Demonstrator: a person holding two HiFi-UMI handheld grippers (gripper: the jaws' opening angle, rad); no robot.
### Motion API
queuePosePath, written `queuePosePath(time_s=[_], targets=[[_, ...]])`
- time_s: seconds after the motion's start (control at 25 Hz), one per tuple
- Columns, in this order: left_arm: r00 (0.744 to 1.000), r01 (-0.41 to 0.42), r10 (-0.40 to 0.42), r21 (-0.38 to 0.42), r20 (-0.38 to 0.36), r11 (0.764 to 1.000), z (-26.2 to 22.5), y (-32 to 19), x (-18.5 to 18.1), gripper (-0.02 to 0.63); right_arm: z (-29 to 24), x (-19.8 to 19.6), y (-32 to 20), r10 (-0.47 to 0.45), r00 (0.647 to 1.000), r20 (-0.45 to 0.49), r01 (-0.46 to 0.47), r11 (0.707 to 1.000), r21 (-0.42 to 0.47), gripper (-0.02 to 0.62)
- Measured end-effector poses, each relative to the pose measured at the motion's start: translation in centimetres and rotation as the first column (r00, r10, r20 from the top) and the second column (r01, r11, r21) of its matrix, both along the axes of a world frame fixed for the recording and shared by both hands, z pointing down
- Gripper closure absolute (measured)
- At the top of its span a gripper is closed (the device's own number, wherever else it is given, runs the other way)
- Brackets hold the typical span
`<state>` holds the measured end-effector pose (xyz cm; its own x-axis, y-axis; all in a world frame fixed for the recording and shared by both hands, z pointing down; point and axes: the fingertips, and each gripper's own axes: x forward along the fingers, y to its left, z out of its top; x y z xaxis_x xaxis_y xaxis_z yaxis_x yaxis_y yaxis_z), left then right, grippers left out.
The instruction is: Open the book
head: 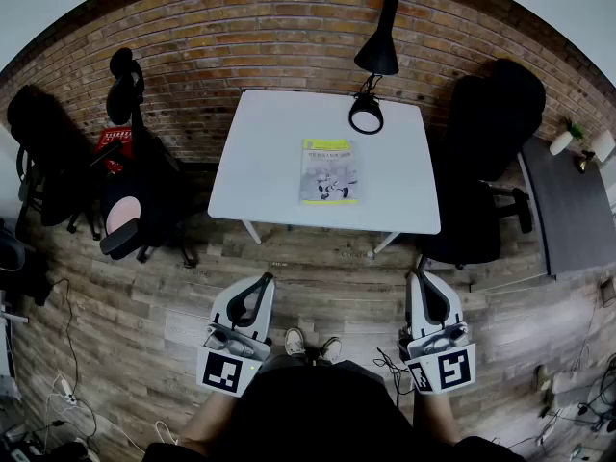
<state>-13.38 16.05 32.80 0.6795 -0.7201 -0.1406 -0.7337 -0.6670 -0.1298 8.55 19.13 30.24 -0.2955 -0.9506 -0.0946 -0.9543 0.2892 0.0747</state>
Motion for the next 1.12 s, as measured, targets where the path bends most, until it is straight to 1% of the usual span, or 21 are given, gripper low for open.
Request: queuePosePath(time_s=[0.28, 0.44, 0.6, 0.92, 1.12], targets=[[1.000, -0.007, 0.007, -0.018, -0.004, 1.000, 0.4, -0.6, -1.2, 0.581, 0.2, -1.2, -0.5, 0.001, 1.000, -0.003, -0.001, 1.000, -0.012, 0.581], [1.000, -0.019, 0.018, -0.028, -0.016, 0.999, 0.9, -1.3, -1.9, 0.582, 0.2, -1.7, -0.9, 0.011, 0.999, 0.040, -0.010, 1.000, -0.012, 0.581], [0.999, -0.044, 0.044, -0.027, -0.011, 0.999, 1.8, -2.3, -2.1, 0.581, 0.6, -2.1, -1.2, 0.033, 0.999, 0.019, -0.032, 0.999, -0.018, 0.581], [0.997, -0.069, 0.068, -0.053, -0.029, 0.996, 2.3, -3.3, -2.2, 0.581, 1.4, -2.5, -1.7, 0.073, 0.997, 0.028, -0.072, 0.997, -0.036, 0.581], [0.994, -0.107, 0.105, -0.057, -0.024, 0.993, 3.0, -4.1, -1.1, 0.581, 2.2, -1.8, -1.5, 0.102, 0.994, 0.028, -0.100, 0.993, -0.058, 0.581]])
